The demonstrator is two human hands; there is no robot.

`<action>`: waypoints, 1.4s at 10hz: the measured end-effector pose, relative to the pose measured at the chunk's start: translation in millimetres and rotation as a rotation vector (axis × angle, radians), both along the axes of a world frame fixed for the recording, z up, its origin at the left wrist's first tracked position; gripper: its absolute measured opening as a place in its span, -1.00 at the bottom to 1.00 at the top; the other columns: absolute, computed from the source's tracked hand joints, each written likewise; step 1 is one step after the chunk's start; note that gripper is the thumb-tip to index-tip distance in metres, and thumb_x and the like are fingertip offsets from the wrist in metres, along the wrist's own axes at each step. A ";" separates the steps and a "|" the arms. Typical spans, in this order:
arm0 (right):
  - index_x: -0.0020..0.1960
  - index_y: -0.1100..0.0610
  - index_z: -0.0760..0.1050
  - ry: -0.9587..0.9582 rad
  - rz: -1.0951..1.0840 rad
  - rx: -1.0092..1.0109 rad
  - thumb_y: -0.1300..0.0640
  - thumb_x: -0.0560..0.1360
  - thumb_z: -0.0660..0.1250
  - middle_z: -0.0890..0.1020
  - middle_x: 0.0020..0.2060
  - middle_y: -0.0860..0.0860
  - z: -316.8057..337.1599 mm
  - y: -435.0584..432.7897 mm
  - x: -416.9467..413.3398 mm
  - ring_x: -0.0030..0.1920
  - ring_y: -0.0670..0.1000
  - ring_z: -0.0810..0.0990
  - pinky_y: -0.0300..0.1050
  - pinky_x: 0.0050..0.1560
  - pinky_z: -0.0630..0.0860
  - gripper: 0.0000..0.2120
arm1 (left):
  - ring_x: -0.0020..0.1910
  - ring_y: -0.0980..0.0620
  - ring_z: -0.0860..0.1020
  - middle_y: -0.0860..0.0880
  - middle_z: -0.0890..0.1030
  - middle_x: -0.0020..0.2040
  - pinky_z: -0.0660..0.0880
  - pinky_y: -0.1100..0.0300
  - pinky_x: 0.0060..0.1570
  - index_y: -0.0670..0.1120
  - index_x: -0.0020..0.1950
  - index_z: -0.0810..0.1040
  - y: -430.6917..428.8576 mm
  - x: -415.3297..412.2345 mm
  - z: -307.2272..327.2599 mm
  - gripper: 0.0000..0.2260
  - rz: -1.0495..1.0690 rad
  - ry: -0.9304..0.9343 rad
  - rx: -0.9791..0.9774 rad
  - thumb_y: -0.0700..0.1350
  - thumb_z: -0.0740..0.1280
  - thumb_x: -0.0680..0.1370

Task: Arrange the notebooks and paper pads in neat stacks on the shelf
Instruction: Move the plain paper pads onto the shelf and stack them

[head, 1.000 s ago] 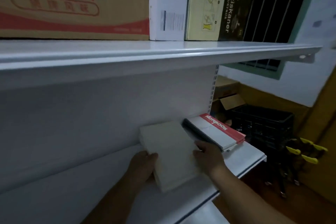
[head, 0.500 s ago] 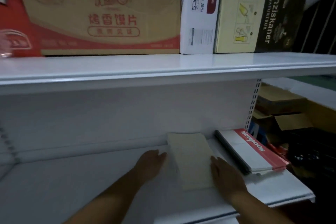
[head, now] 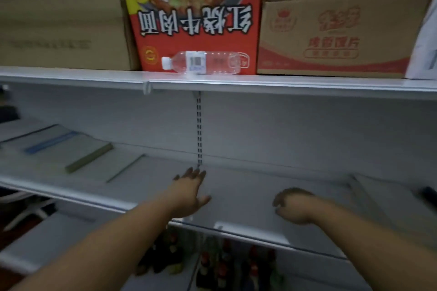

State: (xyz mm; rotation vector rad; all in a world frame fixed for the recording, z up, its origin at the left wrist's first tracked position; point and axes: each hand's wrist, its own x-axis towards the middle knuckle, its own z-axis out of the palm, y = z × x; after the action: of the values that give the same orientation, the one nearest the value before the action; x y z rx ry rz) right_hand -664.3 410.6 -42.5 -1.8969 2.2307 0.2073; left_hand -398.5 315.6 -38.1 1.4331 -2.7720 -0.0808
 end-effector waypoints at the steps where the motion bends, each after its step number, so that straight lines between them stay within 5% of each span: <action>1: 0.34 0.04 0.41 -0.059 0.208 0.022 0.00 0.51 0.19 0.45 0.35 0.08 -23.2 -15.3 103.1 0.33 0.12 0.42 -0.08 0.34 0.35 -0.59 | 0.55 -0.03 -0.10 -0.07 -0.08 0.58 -0.05 -0.01 0.51 -0.07 0.56 -0.11 3.8 50.9 -6.8 -0.33 0.010 0.022 0.030 0.19 0.08 0.59; 3: 0.28 0.05 0.41 -0.159 0.337 -0.069 0.05 0.48 0.19 0.42 0.29 0.11 -32.2 -49.9 218.7 0.31 0.16 0.39 -0.01 0.29 0.38 -0.62 | 0.55 -0.01 -0.10 -0.07 -0.07 0.58 -0.05 0.01 0.50 -0.06 0.56 -0.07 -10.2 134.8 -20.5 -0.37 0.113 0.080 0.062 0.17 0.08 0.60; 5: 0.33 0.09 0.42 -0.413 0.184 -0.226 0.03 0.53 0.16 0.50 0.29 0.04 -47.7 -119.3 279.0 0.26 0.06 0.47 -0.11 0.26 0.40 -0.61 | 0.55 0.00 -0.10 -0.06 -0.06 0.58 -0.07 0.00 0.49 -0.06 0.56 -0.05 -50.9 190.2 -37.0 -0.38 0.233 0.110 0.108 0.16 0.07 0.60; 6: 0.32 0.15 0.44 -0.686 0.065 -0.196 0.05 0.53 0.20 0.51 0.29 0.08 -52.8 -173.1 310.8 0.25 0.10 0.50 -0.14 0.23 0.41 -0.61 | 0.55 0.00 -0.11 -0.05 -0.05 0.58 -0.06 0.03 0.48 -0.04 0.56 -0.05 -77.4 217.0 -37.7 -0.39 0.270 0.100 0.105 0.16 0.08 0.60; 7: 0.29 0.19 0.45 -1.168 -0.205 -0.071 0.05 0.48 0.31 0.56 0.13 0.08 -54.6 -225.2 340.3 0.10 0.11 0.56 -0.06 0.20 0.47 -0.58 | 0.55 0.01 -0.10 -0.04 -0.04 0.58 -0.04 0.10 0.49 -0.04 0.56 -0.04 -106.0 242.0 -29.5 -0.40 0.313 0.120 0.131 0.15 0.09 0.60; 8: 0.00 0.14 0.47 -1.582 -0.375 0.023 0.13 0.50 0.31 0.46 -0.27 0.04 -53.9 -262.9 364.1 -0.30 -0.01 0.44 -0.11 -0.17 0.46 -0.89 | 0.55 0.04 -0.10 -0.02 -0.04 0.58 -0.06 0.13 0.49 0.00 0.56 -0.03 -132.7 263.4 -22.8 -0.40 0.367 0.168 0.157 0.16 0.10 0.60; 10: -0.02 0.20 0.39 -1.662 -0.505 0.054 0.33 0.53 0.21 0.39 -0.33 0.00 -40.7 -316.7 393.1 -0.37 -0.10 0.39 -0.37 -0.49 0.43 -0.93 | 0.54 0.05 -0.01 0.00 0.02 0.57 0.00 0.16 0.48 0.01 0.55 0.03 -172.1 298.3 -27.6 -0.43 0.419 0.221 0.152 0.14 0.11 0.60; 12: -0.16 0.28 0.49 -1.604 -0.649 0.064 0.13 0.47 0.38 0.51 -0.38 0.15 -48.7 -349.0 420.9 -0.39 0.09 0.52 -0.18 -0.46 0.49 -0.80 | 0.51 0.07 0.15 0.03 0.13 0.55 0.16 0.26 0.41 0.05 0.52 0.13 -210.1 314.4 -26.8 -0.48 0.358 0.405 0.171 0.07 0.19 0.59; 13: 0.04 0.31 0.51 -1.469 -0.623 -0.111 0.25 0.47 0.36 0.56 -0.26 0.19 -50.8 -354.1 419.0 -0.32 0.12 0.54 -0.15 -0.39 0.47 -0.82 | 0.23 0.05 0.49 -0.07 0.51 0.33 0.38 0.30 0.16 -0.02 0.33 0.47 -225.9 330.1 -25.5 -0.67 0.425 0.607 0.090 -0.06 0.25 0.57; 14: 0.10 0.25 0.52 -1.581 -0.602 -0.213 0.30 0.50 0.29 0.61 -0.23 0.16 -46.9 -330.4 398.5 -0.27 0.13 0.55 -0.13 -0.32 0.46 -0.82 | -0.20 -0.07 0.62 -0.16 0.68 -0.14 0.54 0.11 -0.11 -0.10 -0.14 0.63 -238.4 344.5 -22.6 -0.84 0.597 1.014 0.257 -0.17 0.26 0.54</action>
State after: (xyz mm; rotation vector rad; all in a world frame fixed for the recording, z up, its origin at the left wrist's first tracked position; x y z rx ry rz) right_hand -265.7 80.2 -89.4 -0.6638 1.4256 -1.1838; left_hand -53.9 77.2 -60.6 1.5717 -1.5161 -0.8791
